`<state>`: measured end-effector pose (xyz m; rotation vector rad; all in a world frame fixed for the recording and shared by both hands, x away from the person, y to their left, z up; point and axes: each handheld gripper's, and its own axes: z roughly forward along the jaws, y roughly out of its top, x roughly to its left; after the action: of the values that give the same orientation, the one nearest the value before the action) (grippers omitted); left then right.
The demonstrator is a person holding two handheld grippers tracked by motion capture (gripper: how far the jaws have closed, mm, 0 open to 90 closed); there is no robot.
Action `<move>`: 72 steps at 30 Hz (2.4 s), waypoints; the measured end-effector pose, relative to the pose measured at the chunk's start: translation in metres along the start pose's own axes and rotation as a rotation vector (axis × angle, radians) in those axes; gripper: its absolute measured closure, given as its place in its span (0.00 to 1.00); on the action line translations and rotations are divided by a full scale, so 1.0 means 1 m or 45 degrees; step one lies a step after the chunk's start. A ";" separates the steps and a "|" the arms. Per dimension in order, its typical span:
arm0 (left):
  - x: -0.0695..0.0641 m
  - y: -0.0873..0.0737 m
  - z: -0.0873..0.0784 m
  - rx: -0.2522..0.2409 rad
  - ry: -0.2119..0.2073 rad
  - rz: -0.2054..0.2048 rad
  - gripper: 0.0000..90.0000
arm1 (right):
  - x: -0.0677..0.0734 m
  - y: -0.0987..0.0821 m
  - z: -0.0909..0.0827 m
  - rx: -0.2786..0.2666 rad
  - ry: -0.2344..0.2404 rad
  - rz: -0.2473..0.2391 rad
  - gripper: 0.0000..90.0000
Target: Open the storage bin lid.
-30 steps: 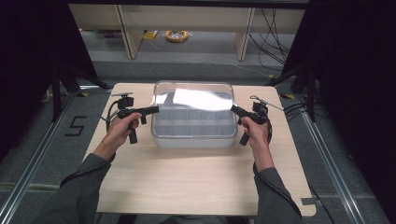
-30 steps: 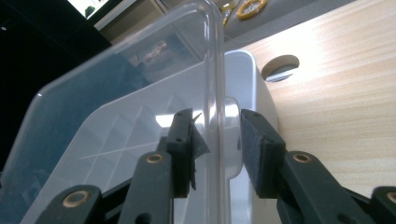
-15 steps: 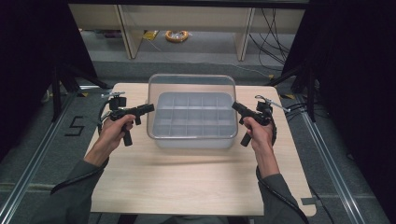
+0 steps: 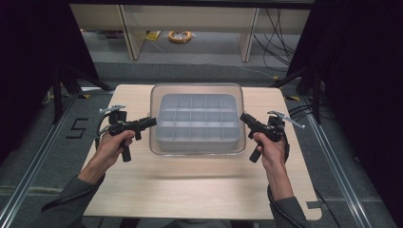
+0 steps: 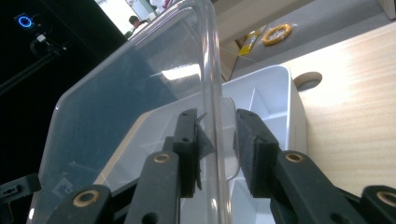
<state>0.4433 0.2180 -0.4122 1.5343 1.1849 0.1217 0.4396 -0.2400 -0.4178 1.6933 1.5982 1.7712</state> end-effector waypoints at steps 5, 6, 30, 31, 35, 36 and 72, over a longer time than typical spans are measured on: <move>-0.003 -0.005 -0.002 -0.009 -0.015 0.016 0.68 | -0.001 -0.005 -0.006 0.009 0.000 0.004 0.79; -0.004 -0.007 -0.004 -0.005 -0.015 0.020 0.68 | -0.001 -0.009 -0.008 0.012 -0.003 -0.008 0.79; -0.001 -0.044 -0.020 0.054 -0.024 -0.022 0.67 | 0.005 -0.040 -0.028 0.061 0.013 0.018 0.78; -0.001 -0.046 -0.022 0.061 -0.018 -0.020 0.68 | 0.005 -0.042 -0.030 0.064 0.012 0.022 0.78; -0.004 -0.052 -0.025 0.062 -0.021 -0.009 0.68 | 0.006 -0.050 -0.038 0.074 0.012 0.028 0.78; -0.007 -0.054 -0.026 0.059 -0.026 -0.023 0.68 | 0.005 -0.052 -0.039 0.071 0.008 0.025 0.77; -0.019 -0.138 -0.053 0.256 -0.077 0.002 0.66 | 0.004 -0.128 -0.105 0.224 -0.022 0.154 0.76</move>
<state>0.3172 0.2205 -0.4924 1.7020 1.1760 -0.0440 0.2896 -0.2434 -0.4887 1.9156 1.7233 1.7083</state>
